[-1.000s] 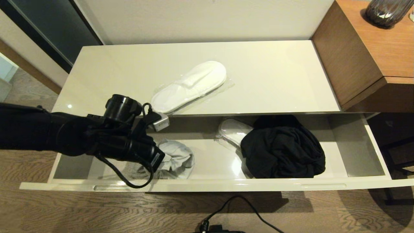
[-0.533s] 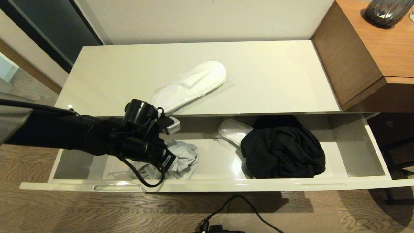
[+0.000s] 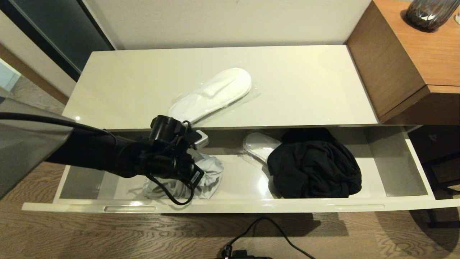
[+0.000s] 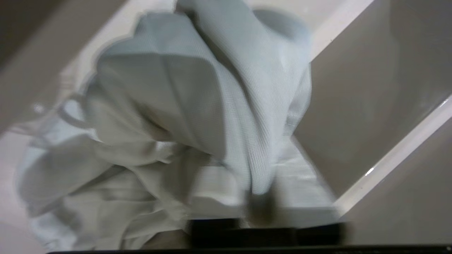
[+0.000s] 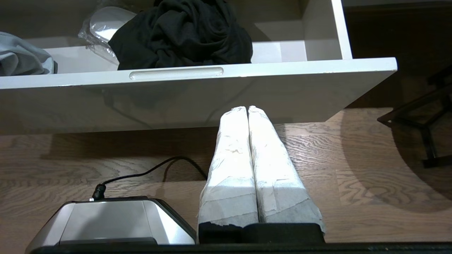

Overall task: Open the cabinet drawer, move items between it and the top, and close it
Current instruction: Put the shorts in the drawer

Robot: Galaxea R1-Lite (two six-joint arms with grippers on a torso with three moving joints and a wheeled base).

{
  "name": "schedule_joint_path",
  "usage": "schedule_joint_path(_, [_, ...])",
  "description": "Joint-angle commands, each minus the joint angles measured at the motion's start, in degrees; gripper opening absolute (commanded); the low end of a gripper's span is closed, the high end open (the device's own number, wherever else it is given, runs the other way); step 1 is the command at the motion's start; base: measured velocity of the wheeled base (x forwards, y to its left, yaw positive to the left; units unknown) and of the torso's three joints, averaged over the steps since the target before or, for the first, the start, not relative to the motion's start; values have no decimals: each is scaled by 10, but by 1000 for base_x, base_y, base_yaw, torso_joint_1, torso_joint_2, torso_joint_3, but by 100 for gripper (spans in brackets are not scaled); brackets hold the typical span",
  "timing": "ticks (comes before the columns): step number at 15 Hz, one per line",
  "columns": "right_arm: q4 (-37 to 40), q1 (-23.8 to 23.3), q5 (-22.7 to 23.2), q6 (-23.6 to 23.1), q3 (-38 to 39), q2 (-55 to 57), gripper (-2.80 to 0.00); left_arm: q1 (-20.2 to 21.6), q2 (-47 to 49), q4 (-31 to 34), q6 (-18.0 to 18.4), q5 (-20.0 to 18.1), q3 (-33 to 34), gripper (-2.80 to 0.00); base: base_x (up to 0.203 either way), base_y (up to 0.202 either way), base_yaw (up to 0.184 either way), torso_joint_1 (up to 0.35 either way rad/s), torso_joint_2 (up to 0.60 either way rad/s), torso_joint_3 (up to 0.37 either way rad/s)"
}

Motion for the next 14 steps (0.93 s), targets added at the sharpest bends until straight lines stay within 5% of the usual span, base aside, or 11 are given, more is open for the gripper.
schedule_joint_path(1, [0,0,0,0,2,1,-280,-1,7,0,0,0,-1,0,0,0,0,0,0,0])
schedule_joint_path(8, [-1,0,0,0,2,1,-280,-1,-21,10,-27,0,-9,0,0,0,0,0,0,0])
schedule_joint_path(14, [0,0,0,-2,2,1,-280,0,-222,57,-88,9,-6,0,0,0,0,0,0,0])
